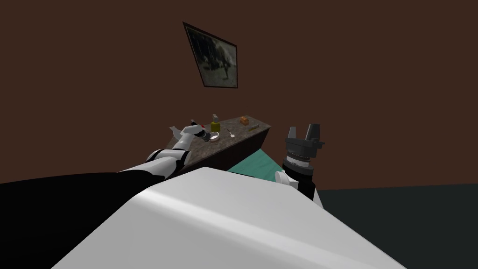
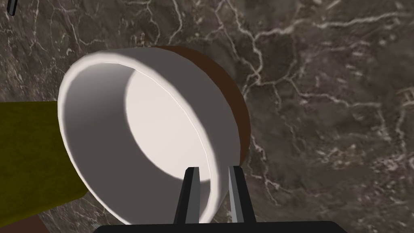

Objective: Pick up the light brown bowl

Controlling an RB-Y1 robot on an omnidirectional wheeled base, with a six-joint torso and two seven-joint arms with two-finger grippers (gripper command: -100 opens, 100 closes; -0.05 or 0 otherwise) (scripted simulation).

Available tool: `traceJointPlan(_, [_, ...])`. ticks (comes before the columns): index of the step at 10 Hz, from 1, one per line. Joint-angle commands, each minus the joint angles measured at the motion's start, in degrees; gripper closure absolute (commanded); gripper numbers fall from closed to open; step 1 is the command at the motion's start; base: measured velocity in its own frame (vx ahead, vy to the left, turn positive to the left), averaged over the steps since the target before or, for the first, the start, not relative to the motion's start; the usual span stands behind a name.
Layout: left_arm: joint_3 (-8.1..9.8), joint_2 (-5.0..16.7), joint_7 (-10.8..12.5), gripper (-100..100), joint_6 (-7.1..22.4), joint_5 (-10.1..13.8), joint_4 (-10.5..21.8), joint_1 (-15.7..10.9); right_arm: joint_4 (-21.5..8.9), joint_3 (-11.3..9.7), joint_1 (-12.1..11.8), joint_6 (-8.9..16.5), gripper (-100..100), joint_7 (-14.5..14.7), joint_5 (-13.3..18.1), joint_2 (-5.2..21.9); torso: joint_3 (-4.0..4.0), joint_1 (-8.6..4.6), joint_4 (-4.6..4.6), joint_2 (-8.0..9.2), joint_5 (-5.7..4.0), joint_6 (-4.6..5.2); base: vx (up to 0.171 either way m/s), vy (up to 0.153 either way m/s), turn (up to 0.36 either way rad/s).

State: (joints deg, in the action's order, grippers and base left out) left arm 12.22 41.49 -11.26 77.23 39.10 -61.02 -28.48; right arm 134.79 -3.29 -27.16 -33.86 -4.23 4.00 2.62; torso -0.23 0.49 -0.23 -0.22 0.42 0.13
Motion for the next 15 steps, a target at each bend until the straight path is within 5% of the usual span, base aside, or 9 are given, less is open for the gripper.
traceJointPlan(1, [-0.04, -1.4, 0.4, 100, 0.1, -1.6, -0.3, -0.2, 0.0, 0.0, 0.0, 0.0, 0, 0.0, 0.0, 0.0, 0.00, 0.00, 0.00, 0.00, 0.00, 0.00, -0.006, 0.023, -0.012])
traceJointPlan(6, [2.32, -10.1, 1.2, 100, 1.2, -10.7, 4.0, -9.5, 0.0, 0.0, 0.0, 0.0, 0, 0.0, 0.0, 0.0, -0.09, 0.12, -0.10, -0.08, 0.11, -0.04, -0.031, 0.088, 0.137])
traceJointPlan(8, [2.32, -12.8, 1.2, 100, 1.2, -13.7, 4.0, -9.5, 0.0, 0.0, 0.0, 0.0, 0, 0.0, 0.0, 0.0, -0.13, -0.03, -0.10, -0.15, 0.12, 0.12, -0.004, 0.038, 0.002])
traceJointPlan(15, [4.68, -24.1, 2.1, 100, 2.3, -25.2, 8.2, -18.8, 0.0, 0.0, 0.0, 0.0, 0, 0.0, 0.0, 0.0, -0.38, -0.03, -0.30, -0.45, 0.27, 0.34, -0.016, 0.072, 0.095])
